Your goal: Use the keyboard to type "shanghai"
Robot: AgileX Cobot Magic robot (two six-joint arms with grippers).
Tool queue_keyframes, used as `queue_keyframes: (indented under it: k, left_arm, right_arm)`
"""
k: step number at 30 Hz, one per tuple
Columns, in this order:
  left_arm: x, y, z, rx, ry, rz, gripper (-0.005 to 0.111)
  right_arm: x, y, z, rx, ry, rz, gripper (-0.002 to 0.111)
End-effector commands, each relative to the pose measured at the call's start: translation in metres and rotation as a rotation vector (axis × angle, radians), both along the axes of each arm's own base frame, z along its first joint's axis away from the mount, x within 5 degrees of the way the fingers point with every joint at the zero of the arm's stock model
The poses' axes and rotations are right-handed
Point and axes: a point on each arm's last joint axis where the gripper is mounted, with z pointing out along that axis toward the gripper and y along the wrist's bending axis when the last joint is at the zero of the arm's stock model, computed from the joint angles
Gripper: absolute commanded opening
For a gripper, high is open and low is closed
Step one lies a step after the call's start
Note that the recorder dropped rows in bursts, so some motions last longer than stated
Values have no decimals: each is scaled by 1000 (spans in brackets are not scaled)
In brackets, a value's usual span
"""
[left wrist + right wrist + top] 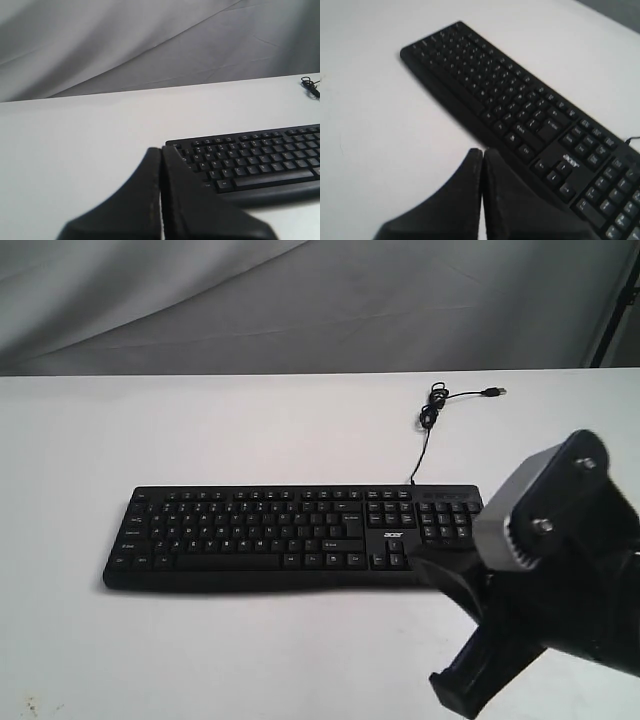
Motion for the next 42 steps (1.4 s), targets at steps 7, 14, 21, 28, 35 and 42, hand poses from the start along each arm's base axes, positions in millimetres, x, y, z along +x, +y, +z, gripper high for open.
queue_keyframes:
  k: [7, 14, 21, 28, 35, 42]
  left_arm:
    - [0, 0, -1, -3, -4, -3, 0]
    - [0, 0, -1, -3, -4, -3, 0]
    - [0, 0, -1, -3, -4, -3, 0]
    - [0, 0, -1, -3, -4, -3, 0]
    - [0, 0, -1, -3, -4, -3, 0]
    - [0, 0, -1, -3, -4, -3, 0]
  right_arm:
    - [-16, -55, 25, 109, -192, -175, 0]
    - [-46, -102, 5, 232, -396, -405, 0]
    - [-72, -117, -16, 391, -503, -502, 0]
    - [-81, -120, -28, 392, -505, -502, 0]
    - [-81, -120, -32, 365, -469, -504, 0]
    - [-81, -120, -37, 334, -418, -508, 0]
